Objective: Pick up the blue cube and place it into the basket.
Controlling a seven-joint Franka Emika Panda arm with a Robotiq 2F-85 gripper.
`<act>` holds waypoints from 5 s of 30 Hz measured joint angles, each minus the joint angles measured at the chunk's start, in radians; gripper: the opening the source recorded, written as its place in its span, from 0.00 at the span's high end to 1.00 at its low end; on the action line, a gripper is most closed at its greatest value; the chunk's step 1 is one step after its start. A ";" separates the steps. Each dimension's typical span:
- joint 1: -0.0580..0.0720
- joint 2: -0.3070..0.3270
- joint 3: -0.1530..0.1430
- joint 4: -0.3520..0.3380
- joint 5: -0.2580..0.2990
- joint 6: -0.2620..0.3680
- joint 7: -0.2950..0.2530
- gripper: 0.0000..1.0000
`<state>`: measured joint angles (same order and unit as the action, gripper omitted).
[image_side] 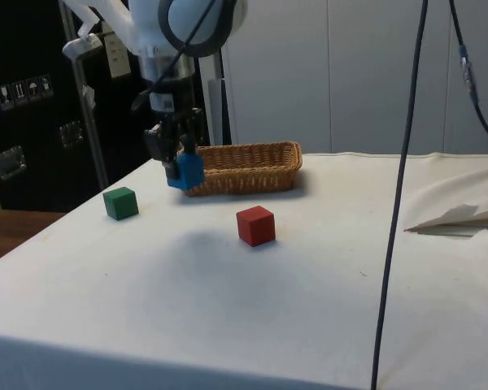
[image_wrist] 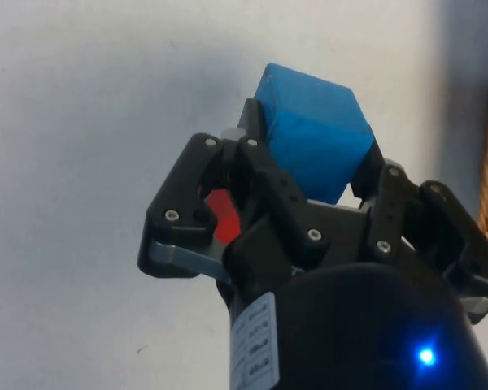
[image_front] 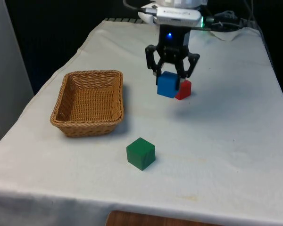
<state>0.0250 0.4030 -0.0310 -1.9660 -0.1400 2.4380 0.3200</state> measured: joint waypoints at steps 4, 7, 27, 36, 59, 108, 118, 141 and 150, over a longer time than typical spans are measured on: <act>-0.001 -0.010 -0.020 0.000 -0.001 -0.004 -0.019 0.97; -0.002 -0.019 -0.032 -0.001 -0.001 -0.009 -0.031 0.97; -0.010 -0.073 -0.101 0.003 -0.001 -0.042 -0.103 0.97; -0.018 -0.072 -0.140 0.003 0.001 -0.039 -0.155 0.97; -0.031 -0.057 -0.215 0.003 0.005 -0.010 -0.309 0.97; -0.065 0.262 -0.337 0.185 0.235 0.067 -0.576 0.97; -0.064 0.269 -0.338 0.196 0.235 0.069 -0.578 0.90; -0.062 0.250 -0.342 0.209 0.235 0.046 -0.578 0.00; -0.057 0.181 -0.344 0.209 0.234 -0.016 -0.581 0.00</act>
<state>-0.0320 0.5840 -0.3750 -1.7570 0.0940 2.4220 -0.2610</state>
